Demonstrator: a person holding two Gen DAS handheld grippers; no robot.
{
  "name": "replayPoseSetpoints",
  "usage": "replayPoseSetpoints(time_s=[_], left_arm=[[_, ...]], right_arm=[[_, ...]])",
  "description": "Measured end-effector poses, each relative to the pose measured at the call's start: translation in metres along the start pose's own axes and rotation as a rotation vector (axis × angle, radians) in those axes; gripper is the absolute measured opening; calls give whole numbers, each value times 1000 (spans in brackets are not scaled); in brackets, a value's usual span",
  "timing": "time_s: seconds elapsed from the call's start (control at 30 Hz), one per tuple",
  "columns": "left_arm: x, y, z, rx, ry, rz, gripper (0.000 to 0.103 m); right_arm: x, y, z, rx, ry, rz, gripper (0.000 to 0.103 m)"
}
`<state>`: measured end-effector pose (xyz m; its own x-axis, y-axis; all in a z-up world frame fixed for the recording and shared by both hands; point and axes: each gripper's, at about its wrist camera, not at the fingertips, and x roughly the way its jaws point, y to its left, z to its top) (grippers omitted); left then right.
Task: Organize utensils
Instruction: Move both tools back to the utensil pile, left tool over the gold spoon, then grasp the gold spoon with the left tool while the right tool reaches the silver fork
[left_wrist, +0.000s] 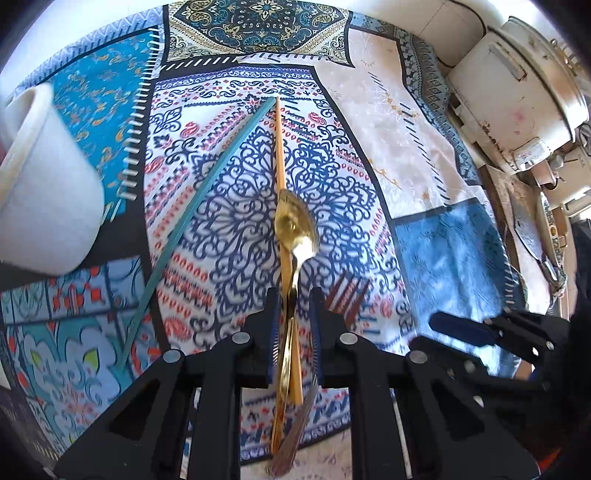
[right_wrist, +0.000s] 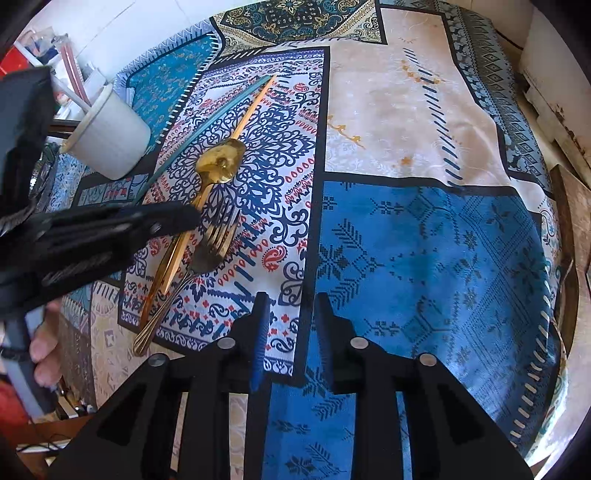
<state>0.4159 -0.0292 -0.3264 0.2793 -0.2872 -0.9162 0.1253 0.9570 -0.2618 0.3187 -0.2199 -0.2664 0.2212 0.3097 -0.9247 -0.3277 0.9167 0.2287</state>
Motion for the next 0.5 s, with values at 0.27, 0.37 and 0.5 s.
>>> replayPoseSetpoints(time_s=[0.27,0.37,0.5], left_arm=[[5,3,12,-14,-20,6,6],[2,4,12,-18,-29,1,4],[-10,8,8,-19,-55,-23,1]], right_arm=[[1,1,13,6,1,34,24],[5,8,15,1,7,41,25],[13,22,19,-4,14,50,35]])
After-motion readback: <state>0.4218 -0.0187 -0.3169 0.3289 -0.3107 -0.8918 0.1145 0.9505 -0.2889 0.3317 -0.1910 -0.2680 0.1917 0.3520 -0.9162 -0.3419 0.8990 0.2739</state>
